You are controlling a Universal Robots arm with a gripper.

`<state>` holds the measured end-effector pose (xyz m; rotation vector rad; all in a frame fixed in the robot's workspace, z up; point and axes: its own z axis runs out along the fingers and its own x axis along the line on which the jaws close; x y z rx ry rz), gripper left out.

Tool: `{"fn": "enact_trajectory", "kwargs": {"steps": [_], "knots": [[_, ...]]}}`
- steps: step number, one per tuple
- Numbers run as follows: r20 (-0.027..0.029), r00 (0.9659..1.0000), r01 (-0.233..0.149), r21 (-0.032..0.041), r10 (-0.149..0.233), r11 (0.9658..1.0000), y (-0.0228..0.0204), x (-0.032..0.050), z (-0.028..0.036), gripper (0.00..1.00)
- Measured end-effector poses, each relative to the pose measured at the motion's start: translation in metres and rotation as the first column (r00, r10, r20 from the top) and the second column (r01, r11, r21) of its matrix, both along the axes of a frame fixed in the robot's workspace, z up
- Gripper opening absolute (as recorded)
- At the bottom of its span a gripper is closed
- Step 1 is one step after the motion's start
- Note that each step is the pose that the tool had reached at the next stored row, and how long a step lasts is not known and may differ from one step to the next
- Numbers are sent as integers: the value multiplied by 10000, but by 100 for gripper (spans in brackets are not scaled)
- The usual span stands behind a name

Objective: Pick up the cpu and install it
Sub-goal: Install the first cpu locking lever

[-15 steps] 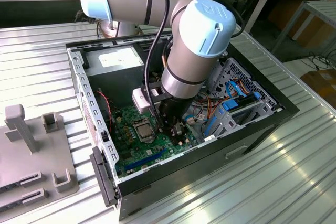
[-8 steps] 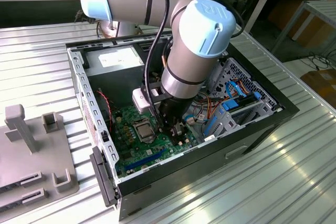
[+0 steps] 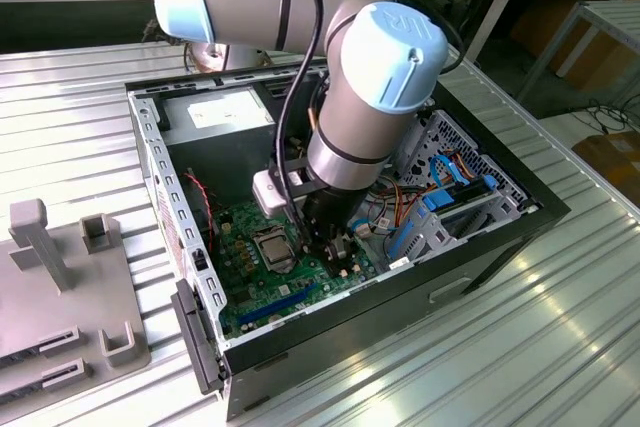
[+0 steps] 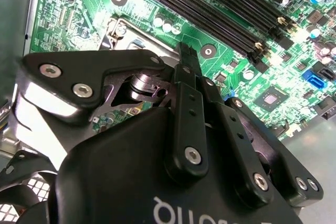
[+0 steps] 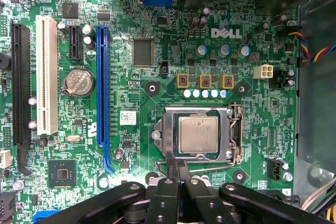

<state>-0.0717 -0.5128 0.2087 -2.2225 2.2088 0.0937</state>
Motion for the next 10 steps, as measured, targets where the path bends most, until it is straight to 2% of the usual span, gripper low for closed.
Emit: {"fn": "enact_trajectory", "kwargs": {"steps": [10], "knots": [[2, 10000, 1, 19, -1, 10000, -5, 34, -14, 11]]}}
